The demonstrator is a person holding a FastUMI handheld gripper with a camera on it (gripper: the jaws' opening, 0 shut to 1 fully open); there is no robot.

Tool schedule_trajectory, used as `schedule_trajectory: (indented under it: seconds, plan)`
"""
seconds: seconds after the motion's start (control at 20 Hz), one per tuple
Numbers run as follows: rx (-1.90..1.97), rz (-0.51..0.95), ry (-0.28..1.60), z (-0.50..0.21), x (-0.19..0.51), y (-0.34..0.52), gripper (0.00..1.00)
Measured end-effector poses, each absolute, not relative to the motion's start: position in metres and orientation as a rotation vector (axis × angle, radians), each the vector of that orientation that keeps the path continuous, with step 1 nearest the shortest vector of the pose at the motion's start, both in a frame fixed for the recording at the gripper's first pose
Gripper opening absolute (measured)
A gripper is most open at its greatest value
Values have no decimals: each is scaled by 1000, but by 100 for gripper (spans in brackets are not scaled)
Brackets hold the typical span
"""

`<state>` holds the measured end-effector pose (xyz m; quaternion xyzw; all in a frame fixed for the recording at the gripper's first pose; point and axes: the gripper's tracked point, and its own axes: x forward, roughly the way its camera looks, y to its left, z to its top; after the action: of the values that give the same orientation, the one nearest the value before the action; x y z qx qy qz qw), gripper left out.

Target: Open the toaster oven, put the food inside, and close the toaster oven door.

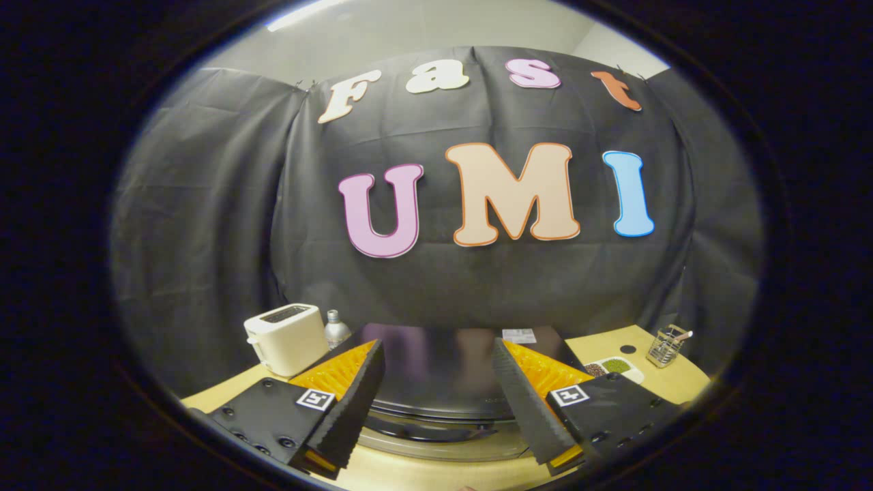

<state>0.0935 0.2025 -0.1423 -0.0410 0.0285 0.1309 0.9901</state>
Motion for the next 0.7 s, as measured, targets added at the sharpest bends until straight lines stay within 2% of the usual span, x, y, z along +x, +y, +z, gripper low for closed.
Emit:
schedule_trajectory:
  seconds: [0.3, 0.7]
  plan:
    - [-122, 241, 121, -196, 95, 216, 99]
    - [-53, 219, 63, -197, 91, 215, 99]
